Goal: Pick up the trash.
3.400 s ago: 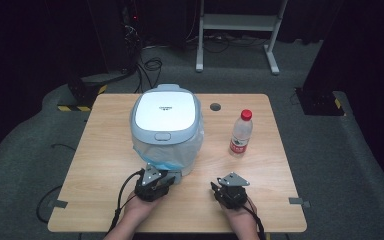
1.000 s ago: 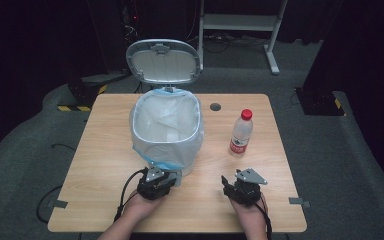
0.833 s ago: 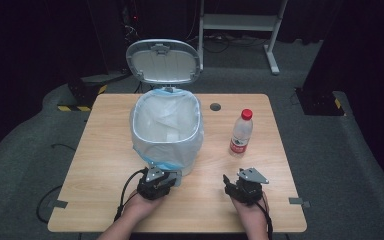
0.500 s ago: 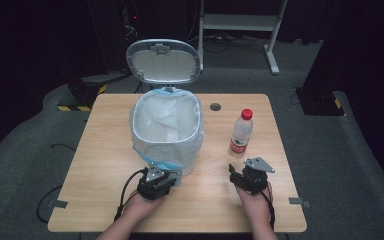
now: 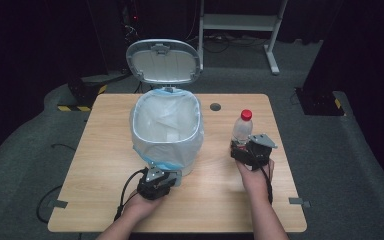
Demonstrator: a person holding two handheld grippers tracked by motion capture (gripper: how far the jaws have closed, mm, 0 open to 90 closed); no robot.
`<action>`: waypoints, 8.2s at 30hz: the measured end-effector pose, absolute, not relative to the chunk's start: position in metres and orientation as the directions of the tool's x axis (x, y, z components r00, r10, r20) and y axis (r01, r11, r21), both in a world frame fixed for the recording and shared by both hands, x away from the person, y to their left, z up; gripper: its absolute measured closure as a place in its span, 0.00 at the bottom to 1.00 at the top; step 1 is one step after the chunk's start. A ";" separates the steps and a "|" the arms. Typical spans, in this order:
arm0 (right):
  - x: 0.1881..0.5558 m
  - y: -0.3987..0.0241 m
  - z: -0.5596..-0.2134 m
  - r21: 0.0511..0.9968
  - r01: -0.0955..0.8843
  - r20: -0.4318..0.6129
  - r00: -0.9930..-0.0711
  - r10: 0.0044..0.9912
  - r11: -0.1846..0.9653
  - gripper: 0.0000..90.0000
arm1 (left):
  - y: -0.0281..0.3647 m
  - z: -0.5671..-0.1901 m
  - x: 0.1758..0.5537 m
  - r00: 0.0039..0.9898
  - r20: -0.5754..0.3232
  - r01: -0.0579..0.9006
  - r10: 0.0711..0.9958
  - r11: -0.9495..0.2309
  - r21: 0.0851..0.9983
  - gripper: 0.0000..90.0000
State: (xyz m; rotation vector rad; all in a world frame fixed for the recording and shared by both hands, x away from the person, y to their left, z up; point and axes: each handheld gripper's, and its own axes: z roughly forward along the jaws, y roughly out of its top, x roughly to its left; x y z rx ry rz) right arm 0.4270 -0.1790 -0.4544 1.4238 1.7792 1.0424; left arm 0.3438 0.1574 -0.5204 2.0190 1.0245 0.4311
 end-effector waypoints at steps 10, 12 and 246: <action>0.451 -0.168 -0.439 0.883 0.457 -0.010 -0.209 0.978 0.107 0.20 | 0.157 -0.520 0.344 0.612 -0.056 0.511 0.789 -0.340 0.789 0.67; 0.452 -0.167 -0.439 0.887 0.450 -0.014 -0.208 0.978 0.108 0.22 | 0.157 -0.520 0.344 0.611 -0.056 0.511 0.789 -0.340 0.789 0.67; 0.353 -0.138 -0.448 0.895 0.369 -0.084 -0.412 0.907 0.251 0.29 | 0.156 -0.521 0.342 0.608 -0.044 0.504 0.792 -0.343 0.793 0.67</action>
